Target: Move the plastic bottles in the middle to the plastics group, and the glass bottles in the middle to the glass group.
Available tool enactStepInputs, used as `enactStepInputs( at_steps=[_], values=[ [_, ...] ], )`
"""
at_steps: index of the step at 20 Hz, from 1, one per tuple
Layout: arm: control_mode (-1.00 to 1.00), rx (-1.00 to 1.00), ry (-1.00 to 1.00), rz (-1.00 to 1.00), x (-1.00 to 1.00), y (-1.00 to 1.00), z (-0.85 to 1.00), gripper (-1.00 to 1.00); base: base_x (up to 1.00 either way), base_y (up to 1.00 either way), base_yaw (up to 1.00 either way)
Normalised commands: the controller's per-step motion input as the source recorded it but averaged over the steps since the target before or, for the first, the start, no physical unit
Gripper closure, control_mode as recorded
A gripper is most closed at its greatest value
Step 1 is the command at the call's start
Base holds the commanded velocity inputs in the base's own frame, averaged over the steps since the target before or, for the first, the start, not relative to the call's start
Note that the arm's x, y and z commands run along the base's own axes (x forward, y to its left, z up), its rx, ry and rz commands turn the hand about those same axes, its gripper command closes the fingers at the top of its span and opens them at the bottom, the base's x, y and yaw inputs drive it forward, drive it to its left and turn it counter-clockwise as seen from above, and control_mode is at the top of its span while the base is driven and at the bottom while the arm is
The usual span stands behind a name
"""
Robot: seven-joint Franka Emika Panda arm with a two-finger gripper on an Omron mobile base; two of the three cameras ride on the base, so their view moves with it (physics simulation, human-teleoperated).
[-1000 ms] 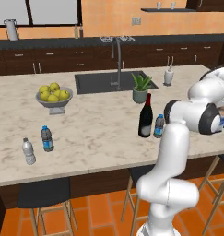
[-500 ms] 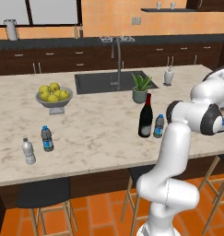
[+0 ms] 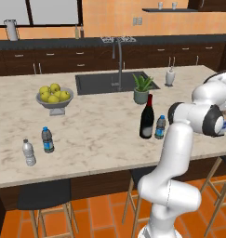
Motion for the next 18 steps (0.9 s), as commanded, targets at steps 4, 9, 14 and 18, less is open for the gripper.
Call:
enactStepInputs(
  at_steps=[4,9,14,18],
  values=[
    [-1.0,0.0,0.0,-0.02,0.01,-0.08,-0.52,1.0,0.0,0.0,0.0],
    [-1.0,0.0,0.0,-0.01,0.13,-0.01,-0.41,1.0,0.0,0.0,0.0],
    [-1.0,0.0,0.0,0.0,0.15,0.0,-0.09,1.0,0.0,0.0,0.0],
    [-1.0,0.0,0.0,0.0,0.0,0.0,0.0,1.0,0.0,0.0,0.0]
  ],
)
